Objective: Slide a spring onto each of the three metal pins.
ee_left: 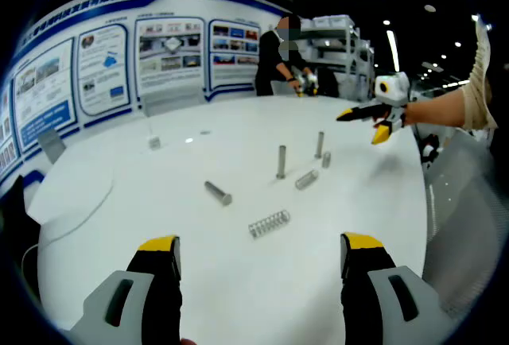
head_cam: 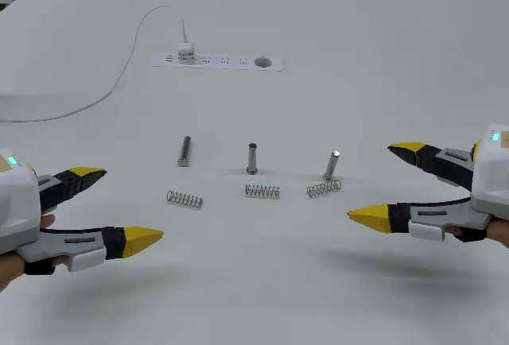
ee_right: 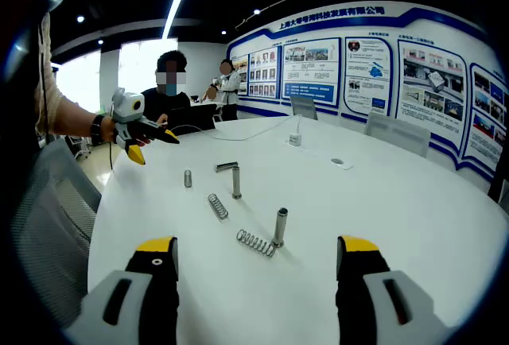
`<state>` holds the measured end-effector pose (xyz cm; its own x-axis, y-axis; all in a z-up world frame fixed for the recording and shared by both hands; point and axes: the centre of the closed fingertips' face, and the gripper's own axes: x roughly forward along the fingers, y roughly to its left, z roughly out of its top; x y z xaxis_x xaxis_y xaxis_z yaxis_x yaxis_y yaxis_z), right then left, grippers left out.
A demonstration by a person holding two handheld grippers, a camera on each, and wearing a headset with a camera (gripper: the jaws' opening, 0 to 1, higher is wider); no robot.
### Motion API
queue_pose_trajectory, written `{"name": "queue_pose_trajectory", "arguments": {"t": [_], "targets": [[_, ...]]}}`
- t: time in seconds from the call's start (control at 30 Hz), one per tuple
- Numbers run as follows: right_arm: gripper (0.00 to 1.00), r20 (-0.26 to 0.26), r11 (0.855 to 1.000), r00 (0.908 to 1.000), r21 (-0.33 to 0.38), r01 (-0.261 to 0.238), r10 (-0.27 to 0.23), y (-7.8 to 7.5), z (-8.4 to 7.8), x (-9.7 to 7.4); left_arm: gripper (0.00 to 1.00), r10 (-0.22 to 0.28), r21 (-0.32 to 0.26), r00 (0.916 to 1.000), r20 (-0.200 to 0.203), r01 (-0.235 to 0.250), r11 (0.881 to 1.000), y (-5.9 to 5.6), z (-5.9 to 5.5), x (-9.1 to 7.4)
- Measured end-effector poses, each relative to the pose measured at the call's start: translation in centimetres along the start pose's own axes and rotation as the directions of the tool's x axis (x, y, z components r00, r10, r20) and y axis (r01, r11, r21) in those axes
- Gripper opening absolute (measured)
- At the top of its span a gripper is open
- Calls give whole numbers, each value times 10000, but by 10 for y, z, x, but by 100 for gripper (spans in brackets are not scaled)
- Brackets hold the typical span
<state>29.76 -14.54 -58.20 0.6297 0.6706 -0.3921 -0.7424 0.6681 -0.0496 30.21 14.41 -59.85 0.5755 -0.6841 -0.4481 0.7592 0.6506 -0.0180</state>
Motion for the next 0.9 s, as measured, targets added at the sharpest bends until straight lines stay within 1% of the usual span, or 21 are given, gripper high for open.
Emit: {"name": "queue_pose_trajectory", "arguments": {"t": [0.4, 0.6, 0.9], "targets": [[82, 6, 9999, 10000, 64, 78, -78, -2, 1, 3, 84, -31, -58, 10000, -26, 31, 10000, -2, -1, 3], [82, -5, 9999, 9999, 56, 114, -114, -1, 2, 2, 83, 27, -82, 10000, -76, -28, 10000, -1, -2, 1], [81, 11, 9999, 9999, 33, 139, -139, 0, 4, 1, 83, 73, -95, 10000, -26, -74, 9999, 1, -1, 0]]}}
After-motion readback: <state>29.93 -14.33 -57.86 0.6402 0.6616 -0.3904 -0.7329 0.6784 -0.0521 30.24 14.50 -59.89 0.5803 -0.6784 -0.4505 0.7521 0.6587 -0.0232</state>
